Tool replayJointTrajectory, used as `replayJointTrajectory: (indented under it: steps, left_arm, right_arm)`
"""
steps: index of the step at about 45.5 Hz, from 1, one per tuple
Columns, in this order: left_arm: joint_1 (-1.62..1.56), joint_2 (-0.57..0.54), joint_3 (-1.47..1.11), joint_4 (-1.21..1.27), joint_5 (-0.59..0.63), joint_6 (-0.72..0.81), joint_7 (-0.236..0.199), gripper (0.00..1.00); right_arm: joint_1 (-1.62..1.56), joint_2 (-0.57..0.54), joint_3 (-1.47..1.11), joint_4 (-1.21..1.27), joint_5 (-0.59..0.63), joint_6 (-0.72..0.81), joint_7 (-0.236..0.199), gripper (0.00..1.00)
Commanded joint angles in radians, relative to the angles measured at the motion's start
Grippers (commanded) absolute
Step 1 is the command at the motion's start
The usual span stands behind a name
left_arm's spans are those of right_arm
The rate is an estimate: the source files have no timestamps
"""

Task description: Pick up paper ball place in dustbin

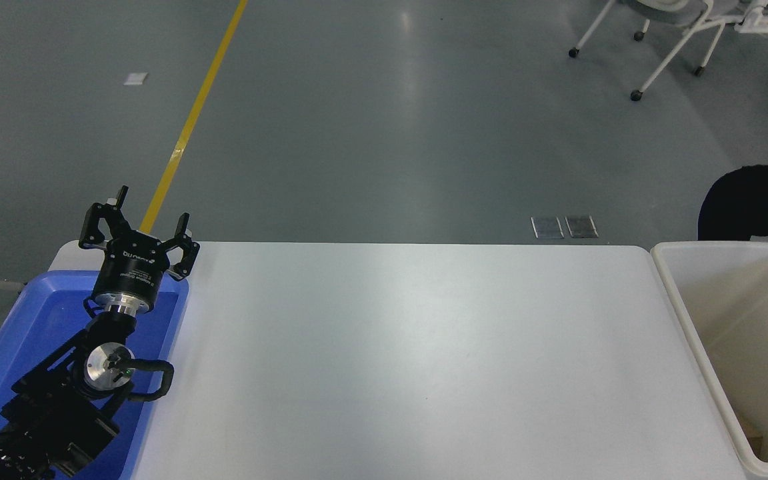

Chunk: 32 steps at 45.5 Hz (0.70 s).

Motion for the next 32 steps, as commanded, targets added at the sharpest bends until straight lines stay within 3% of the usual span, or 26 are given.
replayJointTrajectory:
  steps: [1, 23, 24, 25, 26, 28, 32]
  left_arm:
    - [0.0, 0.0, 0.0, 0.0, 0.0, 0.0, 0.0, 0.98]
    - [0.0, 0.0, 0.0, 0.0, 0.0, 0.0, 0.0, 0.98]
    - [0.0, 0.0, 0.0, -0.002, 0.0, 0.0, 0.0, 0.98]
    - [0.0, 0.0, 0.0, 0.0, 0.0, 0.0, 0.0, 0.98]
    - [0.0, 0.0, 0.0, 0.0, 0.0, 0.0, 0.0, 0.98]
    - [0.0, 0.0, 0.0, 0.0, 0.0, 0.0, 0.0, 0.98]
    - [0.0, 0.0, 0.0, 0.0, 0.0, 0.0, 0.0, 0.98]
  right_arm:
    - [-0.202, 0.021, 0.106, -0.088, 0.02, -0.067, 0.0, 0.0]
    - [-0.356, 0.093, 0.232, -0.171, 0.02, -0.094, 0.002, 0.02]
    - [-0.356, 0.095, 0.232, -0.171, 0.02, -0.1, 0.002, 0.17]
    - [-0.354, 0.096, 0.232, -0.171, 0.02, -0.113, 0.002, 0.38]
    - [-0.354, 0.096, 0.232, -0.171, 0.02, -0.122, 0.002, 0.5]
    - [-0.354, 0.098, 0.238, -0.171, 0.02, -0.14, 0.002, 0.63]
    - [-0.353, 0.098, 0.249, -0.171, 0.02, -0.16, 0.002, 0.74]
